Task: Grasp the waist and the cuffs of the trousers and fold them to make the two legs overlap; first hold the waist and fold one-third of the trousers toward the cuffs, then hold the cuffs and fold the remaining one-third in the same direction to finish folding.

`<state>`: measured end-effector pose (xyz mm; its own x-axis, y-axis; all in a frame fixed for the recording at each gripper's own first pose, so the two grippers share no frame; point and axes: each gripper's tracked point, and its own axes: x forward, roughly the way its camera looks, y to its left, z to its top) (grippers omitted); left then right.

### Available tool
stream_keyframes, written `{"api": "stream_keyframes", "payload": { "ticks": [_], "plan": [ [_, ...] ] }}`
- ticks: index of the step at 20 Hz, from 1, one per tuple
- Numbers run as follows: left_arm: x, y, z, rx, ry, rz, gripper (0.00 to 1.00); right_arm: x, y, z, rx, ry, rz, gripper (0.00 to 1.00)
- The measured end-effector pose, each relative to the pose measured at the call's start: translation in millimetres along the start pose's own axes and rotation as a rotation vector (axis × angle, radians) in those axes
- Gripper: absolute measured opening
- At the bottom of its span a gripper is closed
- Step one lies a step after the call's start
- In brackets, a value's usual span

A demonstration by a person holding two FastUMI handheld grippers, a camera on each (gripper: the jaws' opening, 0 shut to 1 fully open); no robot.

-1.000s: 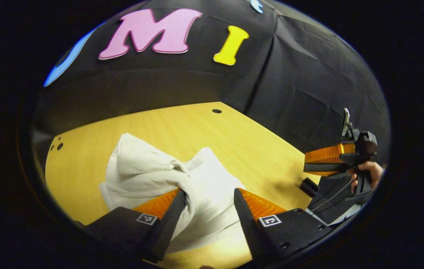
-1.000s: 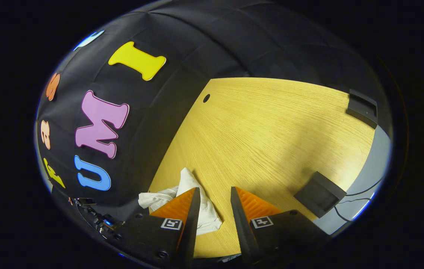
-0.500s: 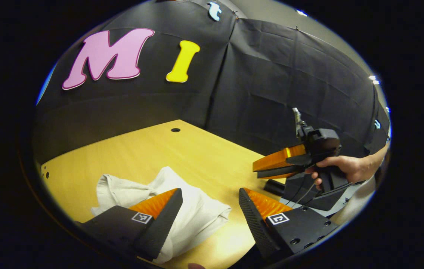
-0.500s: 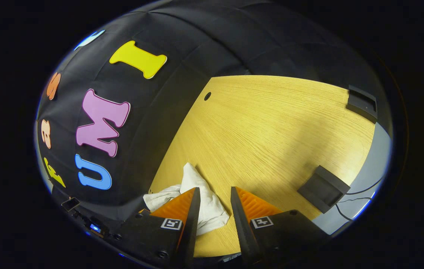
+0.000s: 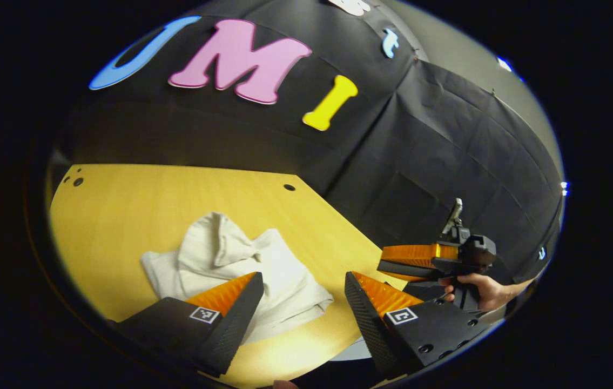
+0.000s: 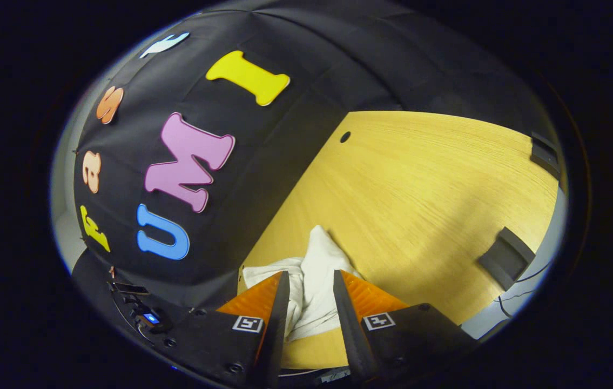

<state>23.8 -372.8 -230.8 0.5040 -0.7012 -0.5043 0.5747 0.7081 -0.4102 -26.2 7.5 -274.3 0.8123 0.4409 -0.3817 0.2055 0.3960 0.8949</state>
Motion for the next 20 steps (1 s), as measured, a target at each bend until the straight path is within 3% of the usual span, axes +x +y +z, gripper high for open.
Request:
{"api": "stream_keyframes", "payload": {
  "ticks": [7, 10, 12, 13, 16, 20],
  "plan": [
    [-88, 63, 31, -0.095, -0.129, 0.155, 0.96, -24, 84, -20, -0.108, -0.067, 0.098, 0.54],
    [-113, 77, 27, -0.142, -0.169, 0.197, 0.96, -31, 109, -33, -0.156, -0.070, 0.120, 0.63],
    [-134, 85, 21, -0.185, -0.191, 0.221, 0.96, -36, 123, -42, -0.198, -0.069, 0.131, 0.63],
    [-145, 87, 18, -0.206, -0.200, 0.230, 0.96, -35, 130, -46, -0.216, -0.065, 0.140, 0.64],
    [-155, 94, 11, -0.247, -0.204, 0.264, 0.96, -36, 148, -61, -0.268, -0.027, 0.167, 0.77],
    [-171, 104, 7, -0.267, -0.217, 0.316, 0.96, -40, 153, -83, -0.324, 0.051, 0.169, 0.77]
  ]
}}
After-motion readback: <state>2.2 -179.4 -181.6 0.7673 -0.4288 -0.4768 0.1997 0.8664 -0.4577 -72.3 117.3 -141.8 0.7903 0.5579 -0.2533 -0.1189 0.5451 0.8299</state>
